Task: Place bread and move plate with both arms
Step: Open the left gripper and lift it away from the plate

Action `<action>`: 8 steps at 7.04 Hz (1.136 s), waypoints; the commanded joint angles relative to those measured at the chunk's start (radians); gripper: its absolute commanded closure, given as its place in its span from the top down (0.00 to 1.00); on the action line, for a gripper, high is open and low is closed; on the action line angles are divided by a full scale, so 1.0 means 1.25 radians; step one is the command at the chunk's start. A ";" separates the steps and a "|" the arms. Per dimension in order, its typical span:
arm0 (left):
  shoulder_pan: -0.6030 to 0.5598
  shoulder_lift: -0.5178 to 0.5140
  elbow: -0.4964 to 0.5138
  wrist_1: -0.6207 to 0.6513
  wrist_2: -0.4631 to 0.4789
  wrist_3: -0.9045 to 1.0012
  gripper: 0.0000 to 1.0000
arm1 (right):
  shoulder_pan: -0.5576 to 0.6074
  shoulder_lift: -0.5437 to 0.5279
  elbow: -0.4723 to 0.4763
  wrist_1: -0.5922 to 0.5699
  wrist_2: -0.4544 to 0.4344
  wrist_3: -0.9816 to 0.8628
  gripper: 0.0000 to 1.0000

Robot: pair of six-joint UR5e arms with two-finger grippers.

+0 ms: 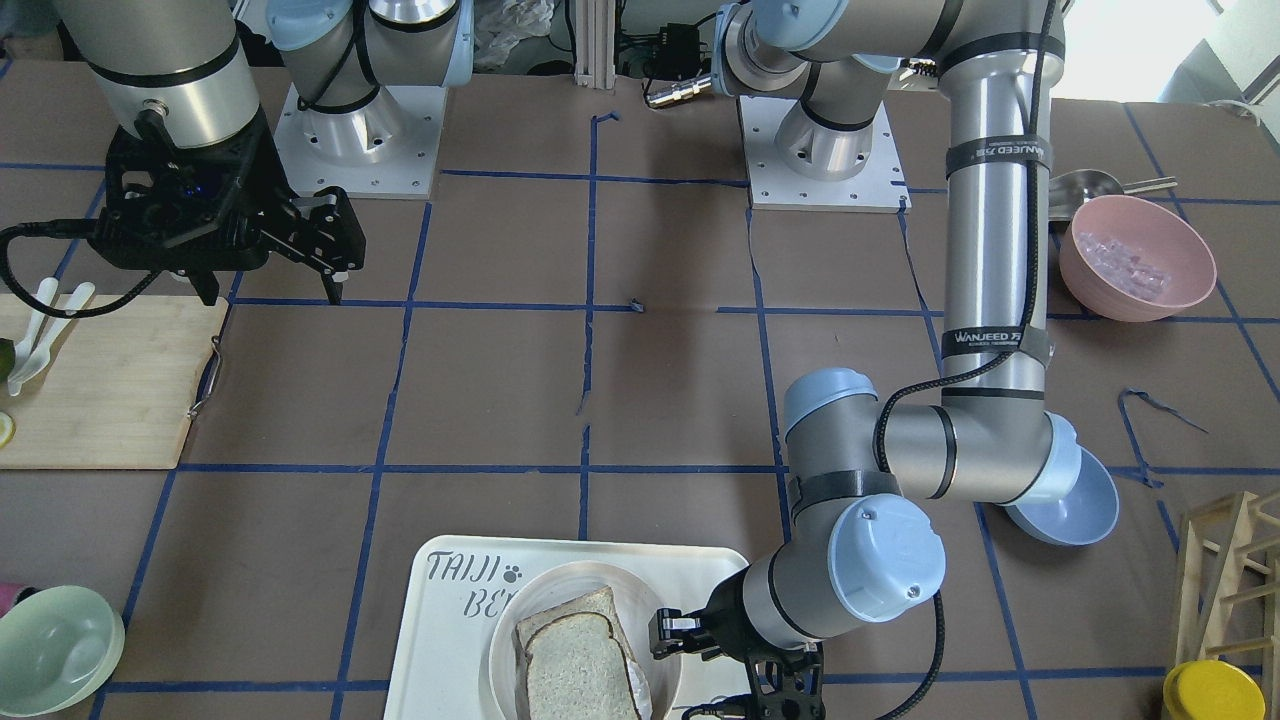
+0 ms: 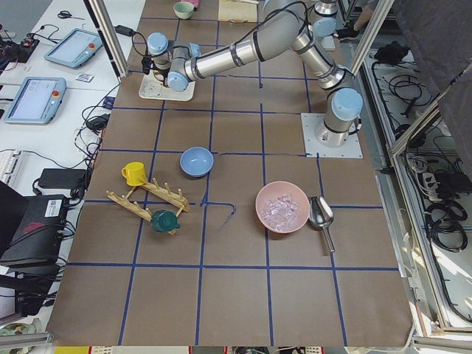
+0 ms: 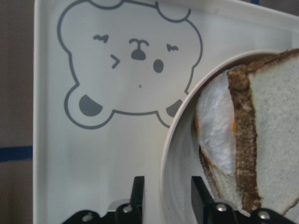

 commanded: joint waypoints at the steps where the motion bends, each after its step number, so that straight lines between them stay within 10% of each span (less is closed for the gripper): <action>1: 0.008 0.069 0.015 -0.131 0.061 -0.001 1.00 | 0.000 0.000 0.000 0.000 0.000 0.000 1.00; 8: 0.077 0.411 -0.072 -0.540 0.250 0.020 1.00 | 0.000 -0.011 -0.002 -0.004 0.014 0.011 1.00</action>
